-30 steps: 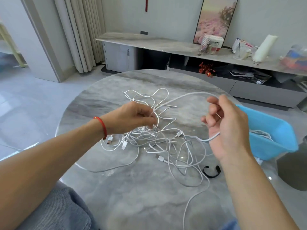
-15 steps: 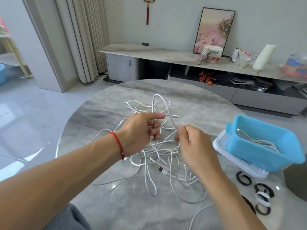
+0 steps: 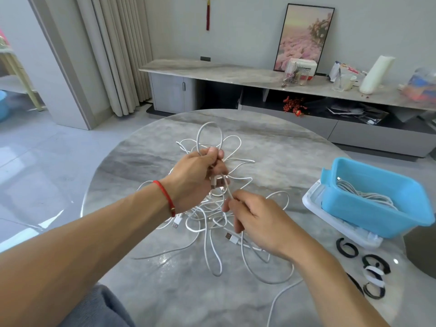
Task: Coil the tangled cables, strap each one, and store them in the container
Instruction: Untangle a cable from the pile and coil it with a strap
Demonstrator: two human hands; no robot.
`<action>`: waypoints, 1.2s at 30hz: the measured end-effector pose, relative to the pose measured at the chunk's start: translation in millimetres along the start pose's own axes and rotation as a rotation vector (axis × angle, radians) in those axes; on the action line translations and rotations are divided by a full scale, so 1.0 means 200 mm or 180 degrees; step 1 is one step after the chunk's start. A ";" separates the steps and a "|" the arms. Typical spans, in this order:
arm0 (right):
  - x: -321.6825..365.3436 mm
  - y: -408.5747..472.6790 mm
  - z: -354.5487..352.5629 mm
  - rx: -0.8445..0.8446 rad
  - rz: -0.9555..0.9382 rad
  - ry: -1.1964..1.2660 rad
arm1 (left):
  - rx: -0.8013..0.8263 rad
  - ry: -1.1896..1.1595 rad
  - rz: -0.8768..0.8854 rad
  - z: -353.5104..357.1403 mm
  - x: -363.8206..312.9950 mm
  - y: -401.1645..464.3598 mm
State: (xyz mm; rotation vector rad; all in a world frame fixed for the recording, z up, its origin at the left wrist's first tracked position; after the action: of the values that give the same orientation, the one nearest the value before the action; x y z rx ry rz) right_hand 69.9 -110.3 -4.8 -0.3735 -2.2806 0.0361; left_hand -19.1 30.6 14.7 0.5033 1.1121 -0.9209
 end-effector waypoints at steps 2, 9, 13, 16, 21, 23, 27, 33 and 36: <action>-0.03 -0.01 -0.02 0.0162 -0.0073 -0.0043 | -0.0039 -0.0217 -0.0080 -0.03 0.00 0.00; -0.09 -0.03 -0.10 0.0213 -0.0205 -0.0771 | -0.0019 0.0167 -0.0419 -0.06 0.01 0.01; -0.06 -0.05 -0.12 0.0107 -0.0695 -0.0647 | 0.0211 0.0674 -0.0862 -0.10 0.02 0.00; -0.04 -0.04 -0.11 -0.0405 -0.0989 -0.0649 | 0.0561 0.1217 -0.1278 -0.10 0.05 -0.02; -0.04 -0.03 -0.12 -0.0917 -0.0769 -0.0532 | 0.0971 0.0938 -0.1810 -0.07 0.09 -0.06; -0.04 -0.04 -0.12 -0.1003 -0.0759 -0.0478 | 0.1298 0.0876 -0.1920 -0.07 0.09 -0.06; -0.03 -0.03 -0.09 -0.1106 -0.0651 -0.0492 | 0.1868 0.1449 -0.1859 -0.05 0.09 -0.09; -0.04 -0.03 -0.14 -0.1028 -0.0447 -0.0562 | 0.2109 0.2296 -0.1706 -0.05 0.09 -0.11; -0.05 -0.05 -0.17 -0.0977 -0.0426 -0.0861 | 0.1956 0.2105 -0.1681 -0.06 0.08 -0.10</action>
State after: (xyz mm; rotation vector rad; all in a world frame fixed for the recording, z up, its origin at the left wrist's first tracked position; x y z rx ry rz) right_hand 98.4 -125.2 11.8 -0.3919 -2.5800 -0.3550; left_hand -39.5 22.0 -2.0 1.1018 1.5950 -1.6479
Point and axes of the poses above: each hand's wrist, its own y-axis towards the middle knuckle, its own z-axis out of the palm, x = y × z, the point moved 1 cm from there along y, towards the middle knuckle, and after that the axes turned 7 degrees about x, right-handed, at the moved point
